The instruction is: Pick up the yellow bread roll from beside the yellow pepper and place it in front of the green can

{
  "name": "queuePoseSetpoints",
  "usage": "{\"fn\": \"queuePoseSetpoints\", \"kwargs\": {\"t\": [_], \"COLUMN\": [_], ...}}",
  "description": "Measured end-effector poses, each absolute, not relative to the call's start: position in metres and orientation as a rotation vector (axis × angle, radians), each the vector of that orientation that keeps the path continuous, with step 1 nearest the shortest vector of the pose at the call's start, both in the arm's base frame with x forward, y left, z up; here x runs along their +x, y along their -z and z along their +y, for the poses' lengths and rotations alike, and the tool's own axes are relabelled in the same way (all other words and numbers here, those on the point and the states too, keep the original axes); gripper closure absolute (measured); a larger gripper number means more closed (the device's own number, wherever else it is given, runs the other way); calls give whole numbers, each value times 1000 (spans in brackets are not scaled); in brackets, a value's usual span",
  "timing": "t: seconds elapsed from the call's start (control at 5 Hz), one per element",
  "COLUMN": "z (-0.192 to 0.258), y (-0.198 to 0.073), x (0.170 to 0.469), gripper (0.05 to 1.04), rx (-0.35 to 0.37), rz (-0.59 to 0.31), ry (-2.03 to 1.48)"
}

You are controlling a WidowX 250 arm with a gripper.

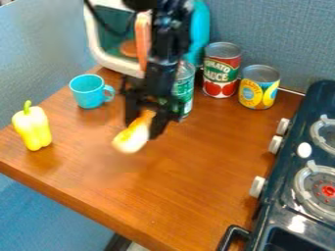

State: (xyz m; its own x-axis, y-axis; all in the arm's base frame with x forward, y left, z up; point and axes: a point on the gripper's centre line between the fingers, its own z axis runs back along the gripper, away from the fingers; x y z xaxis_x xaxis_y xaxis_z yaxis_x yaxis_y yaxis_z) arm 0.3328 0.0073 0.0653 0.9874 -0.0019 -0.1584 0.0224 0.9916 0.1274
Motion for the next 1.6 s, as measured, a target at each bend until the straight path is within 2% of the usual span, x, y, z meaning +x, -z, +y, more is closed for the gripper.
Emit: {"fn": "queuePoseSetpoints", "kwargs": {"t": [0.2, 0.4, 0.6, 0.8, 1.0, 1.2, 1.4, 1.6], "z": [-24, -48, -49, -44, -41, -35, -35, -34], "y": [-73, -63, -35, -24, -21, -21, -20, -29], "x": [339, 352, 366, 374, 373, 371, 365, 356], "gripper": [405, 405, 405, 405, 405, 333, 105, 84], "rx": [91, -69, -166, -194, -171, -132, -98, -95], "rz": [120, 73, 98, 117, 144, 160, 125, 3], "ry": [130, 197, 186, 148, 121, 85, 44, -23]}}
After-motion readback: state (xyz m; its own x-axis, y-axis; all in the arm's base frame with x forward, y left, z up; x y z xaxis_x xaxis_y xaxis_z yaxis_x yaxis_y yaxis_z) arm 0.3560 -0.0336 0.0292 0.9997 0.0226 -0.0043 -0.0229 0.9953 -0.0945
